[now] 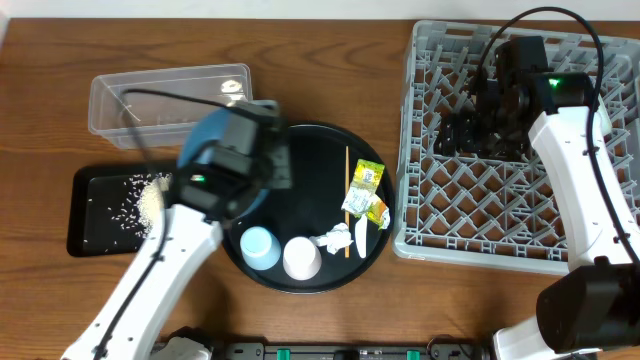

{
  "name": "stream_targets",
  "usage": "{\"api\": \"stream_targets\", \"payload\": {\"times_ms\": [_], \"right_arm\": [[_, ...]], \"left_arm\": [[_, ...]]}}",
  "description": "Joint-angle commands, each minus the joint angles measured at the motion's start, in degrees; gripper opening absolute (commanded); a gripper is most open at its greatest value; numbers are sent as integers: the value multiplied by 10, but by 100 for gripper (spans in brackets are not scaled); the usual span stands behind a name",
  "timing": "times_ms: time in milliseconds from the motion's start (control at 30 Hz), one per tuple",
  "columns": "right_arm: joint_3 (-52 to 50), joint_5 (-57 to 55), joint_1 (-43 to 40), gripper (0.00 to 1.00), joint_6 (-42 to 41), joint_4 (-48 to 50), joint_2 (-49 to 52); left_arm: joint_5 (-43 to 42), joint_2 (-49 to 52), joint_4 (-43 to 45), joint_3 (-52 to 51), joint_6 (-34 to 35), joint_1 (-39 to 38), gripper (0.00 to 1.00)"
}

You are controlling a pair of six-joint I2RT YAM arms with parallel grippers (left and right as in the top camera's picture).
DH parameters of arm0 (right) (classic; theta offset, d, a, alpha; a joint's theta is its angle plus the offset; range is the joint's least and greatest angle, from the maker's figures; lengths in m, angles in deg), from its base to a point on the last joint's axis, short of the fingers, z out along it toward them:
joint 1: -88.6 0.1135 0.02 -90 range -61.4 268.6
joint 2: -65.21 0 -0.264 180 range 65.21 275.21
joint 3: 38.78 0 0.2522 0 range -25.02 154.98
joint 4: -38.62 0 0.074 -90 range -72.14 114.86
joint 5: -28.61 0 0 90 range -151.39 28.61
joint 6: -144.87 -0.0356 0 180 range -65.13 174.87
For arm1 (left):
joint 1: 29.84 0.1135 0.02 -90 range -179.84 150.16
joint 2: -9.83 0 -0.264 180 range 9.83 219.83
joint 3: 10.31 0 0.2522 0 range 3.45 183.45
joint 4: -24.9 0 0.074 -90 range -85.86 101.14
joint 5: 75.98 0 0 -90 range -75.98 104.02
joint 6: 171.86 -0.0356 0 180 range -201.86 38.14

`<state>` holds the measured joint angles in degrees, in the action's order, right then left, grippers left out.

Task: Sort waste into correct bins and load items into the dishwasher rack
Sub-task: 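Lift the teal bowl and tip it over the black tray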

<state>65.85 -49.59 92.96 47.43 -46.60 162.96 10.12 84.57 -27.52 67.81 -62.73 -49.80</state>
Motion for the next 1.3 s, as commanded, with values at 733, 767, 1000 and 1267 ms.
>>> {"api": "stream_targets", "payload": {"times_ms": [733,767,1000,1267], "right_arm": [[2,-13,-2,85,-7,-14,-3],[2,-13,-2,85,-7,-14,-3],[2,-13,-2,85,-7,-14,-3],[2,-13,-2,85,-7,-15,-3]], "left_arm": [[-707,45,-33,-8,-133,599,6],[-747,55,-25,-8,-141,610,6],[-862,111,2,-8,-159,628,6],[-862,118,2,-8,-159,628,6]]}}
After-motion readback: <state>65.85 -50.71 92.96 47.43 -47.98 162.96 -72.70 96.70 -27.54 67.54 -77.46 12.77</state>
